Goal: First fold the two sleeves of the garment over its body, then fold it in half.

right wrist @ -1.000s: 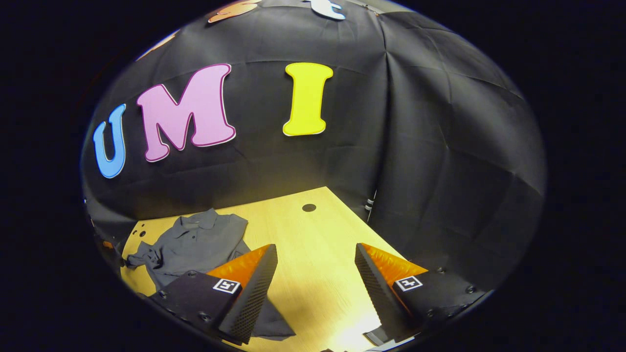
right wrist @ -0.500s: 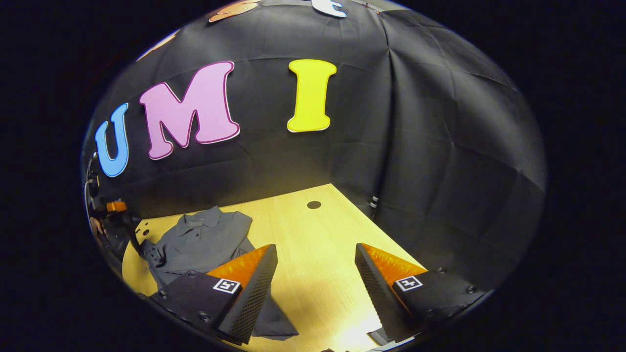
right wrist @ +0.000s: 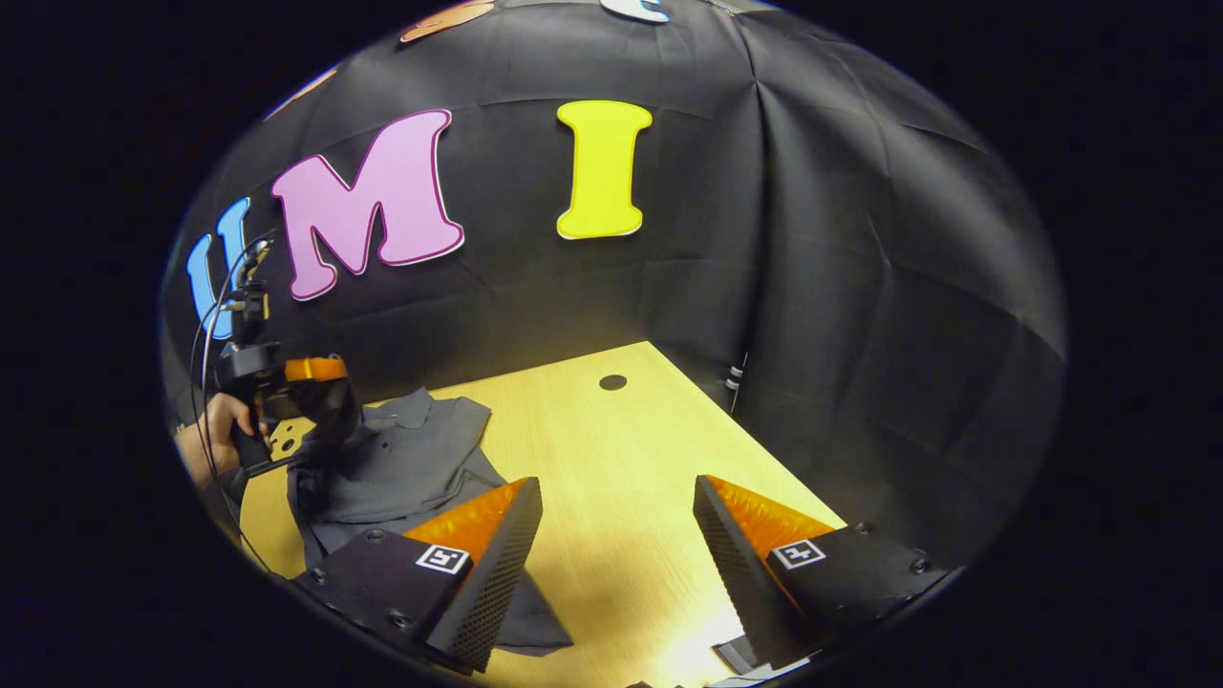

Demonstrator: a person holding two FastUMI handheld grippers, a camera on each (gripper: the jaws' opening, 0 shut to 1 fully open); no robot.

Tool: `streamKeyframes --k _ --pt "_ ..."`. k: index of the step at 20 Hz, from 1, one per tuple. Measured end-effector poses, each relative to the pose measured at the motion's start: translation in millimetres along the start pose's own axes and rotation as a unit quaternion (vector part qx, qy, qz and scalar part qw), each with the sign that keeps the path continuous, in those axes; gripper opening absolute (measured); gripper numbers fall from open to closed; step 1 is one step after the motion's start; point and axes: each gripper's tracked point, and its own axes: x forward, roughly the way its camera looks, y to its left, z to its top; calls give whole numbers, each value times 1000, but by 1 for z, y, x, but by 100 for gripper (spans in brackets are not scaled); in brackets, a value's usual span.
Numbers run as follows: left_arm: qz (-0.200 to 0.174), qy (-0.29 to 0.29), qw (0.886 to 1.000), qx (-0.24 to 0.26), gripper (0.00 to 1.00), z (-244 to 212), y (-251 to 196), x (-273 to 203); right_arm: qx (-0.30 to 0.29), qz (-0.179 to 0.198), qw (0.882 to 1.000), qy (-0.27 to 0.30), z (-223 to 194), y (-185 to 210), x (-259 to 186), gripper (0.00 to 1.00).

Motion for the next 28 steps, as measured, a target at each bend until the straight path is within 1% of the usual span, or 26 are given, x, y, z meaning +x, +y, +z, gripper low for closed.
streamKeyframes --k 1,3,4,5,6,8,10,14,18,19,20,22,24,25,26,28 --pt "-10 7 1000 -7 5 -6 -13 10 1 2 1000 2 -1 -1 2 98" --pt "-19 20 999 -22 11 -17 -27 21 2 6 1000 8 -4 -1 4 98" --pt "-21 26 999 -24 26 -24 -33 25 2 9 1000 12 -5 0 5 98" --pt "-23 32 999 -27 18 -29 -36 27 0 13 1000 16 -7 1 7 98" --pt "-24 37 999 -30 31 -32 -37 27 -2 17 1000 20 -10 3 9 98" --pt "-31 40 998 -38 64 -37 -37 17 -7 30 999 27 -16 11 14 98" --pt "-30 34 998 -45 98 -38 -26 -1 -10 44 998 35 -18 28 20 98" --pt "14 36 999 -32 96 -54 33 -65 -16 79 994 71 -43 65 26 98" --pt "69 46 997 -11 96 -91 96 -144 -24 110 986 127 -87 101 26 99" --pt "71 40 997 -7 96 -98 104 -161 -26 113 983 141 -98 106 25 99" --pt "64 42 997 -3 96 -105 107 -171 -29 116 981 150 -106 111 24 99" --pt "63 55 996 -8 96 -115 106 -173 -43 120 980 153 -113 117 21 99" --pt "47 50 997 -25 96 -109 85 -164 -52 121 980 151 -113 118 19 99" --pt "46 49 997 -35 92 -111 80 -164 -50 120 980 152 -114 118 19 98" --pt "50 56 996 -41 96 -117 78 -167 -47 120 979 156 -117 120 21 98" --pt "64 83 994 -38 96 -143 87 -181 -44 119 977 169 -126 126 28 99"
